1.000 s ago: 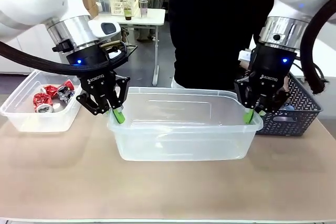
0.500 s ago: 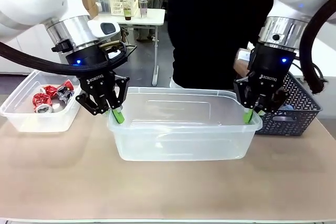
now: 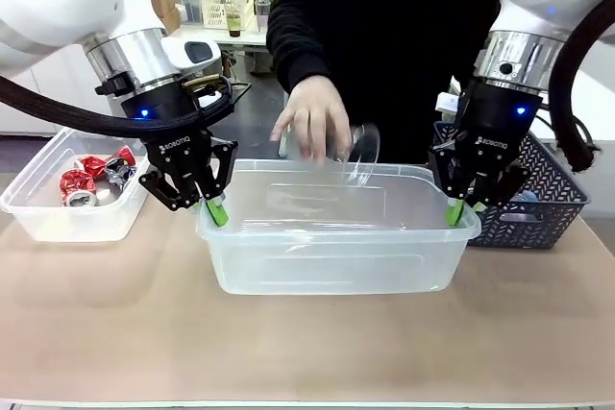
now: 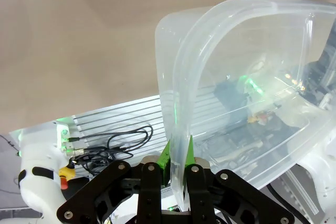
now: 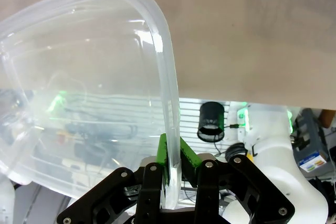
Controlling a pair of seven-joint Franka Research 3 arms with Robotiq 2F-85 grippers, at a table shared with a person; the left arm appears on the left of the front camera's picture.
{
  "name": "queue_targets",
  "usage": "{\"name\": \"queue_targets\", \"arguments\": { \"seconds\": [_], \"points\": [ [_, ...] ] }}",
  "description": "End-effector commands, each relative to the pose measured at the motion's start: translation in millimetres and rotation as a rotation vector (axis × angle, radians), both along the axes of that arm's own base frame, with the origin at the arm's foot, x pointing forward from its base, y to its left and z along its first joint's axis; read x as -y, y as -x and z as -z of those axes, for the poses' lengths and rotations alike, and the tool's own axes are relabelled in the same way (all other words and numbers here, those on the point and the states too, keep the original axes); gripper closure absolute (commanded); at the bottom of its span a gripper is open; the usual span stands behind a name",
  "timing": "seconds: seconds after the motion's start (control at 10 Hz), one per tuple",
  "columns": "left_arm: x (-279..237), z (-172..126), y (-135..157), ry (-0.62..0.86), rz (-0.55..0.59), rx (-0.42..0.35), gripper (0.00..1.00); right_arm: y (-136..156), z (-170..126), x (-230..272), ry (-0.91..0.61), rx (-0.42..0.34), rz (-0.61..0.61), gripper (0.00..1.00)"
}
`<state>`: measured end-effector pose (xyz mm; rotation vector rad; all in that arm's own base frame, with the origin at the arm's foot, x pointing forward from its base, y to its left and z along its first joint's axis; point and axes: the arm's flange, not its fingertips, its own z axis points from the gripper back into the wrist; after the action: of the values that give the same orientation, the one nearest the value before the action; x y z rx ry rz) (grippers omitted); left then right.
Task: Sort the waste into each basket.
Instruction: Offer the picked Organizing box to the human.
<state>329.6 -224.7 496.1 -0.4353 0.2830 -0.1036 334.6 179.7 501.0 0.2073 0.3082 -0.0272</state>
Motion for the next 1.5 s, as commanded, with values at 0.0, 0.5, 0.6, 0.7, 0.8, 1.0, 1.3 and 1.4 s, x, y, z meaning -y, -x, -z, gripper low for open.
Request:
{"name": "queue_targets", "arguments": {
  "seconds": [0.0, 0.5, 0.6, 0.7, 0.8, 1.0, 1.3, 1.4],
  "points": [
    [-3.6, -9.2, 0.9, 0.055, 0.001, 0.017, 1.00, -2.5, 3.2, 3.4, 0.011, -0.016, 0.003, 1.00],
    [-3.6, -9.2, 0.9, 0.055, 0.001, 0.017, 1.00, -2.5, 3.2, 3.4, 0.011, -0.016, 0.003, 1.00],
    [-3.6, -9.2, 0.9, 0.055, 0.001, 0.017, 1.00, -2.5, 3.2, 3.4, 0.011, -0.016, 0.003, 1.00],
    [-3.6, -9.2, 0.9, 0.055, 0.001, 0.017, 1.00, -2.5, 3.2, 3.4, 0.011, -0.016, 0.003, 1.00],
    [-3.6, -9.2, 0.9, 0.055, 0.001, 0.017, 1.00, -2.5, 3.2, 3.4, 0.011, -0.016, 0.003, 1.00],
    [-3.6, -9.2, 0.9, 0.055, 0.001, 0.017, 1.00, -2.5, 3.2, 3.4, 0.011, -0.016, 0.003, 1.00],
    [-3.6, -9.2, 0.9, 0.055, 0.001, 0.017, 1.00, -2.5, 3.2, 3.4, 0.011, -0.016, 0.003, 1.00],
    [-3.6, -9.2, 0.9, 0.055, 0.001, 0.017, 1.00, -2.5, 3.2, 3.4, 0.011, -0.016, 0.003, 1.00]
  ]
}}
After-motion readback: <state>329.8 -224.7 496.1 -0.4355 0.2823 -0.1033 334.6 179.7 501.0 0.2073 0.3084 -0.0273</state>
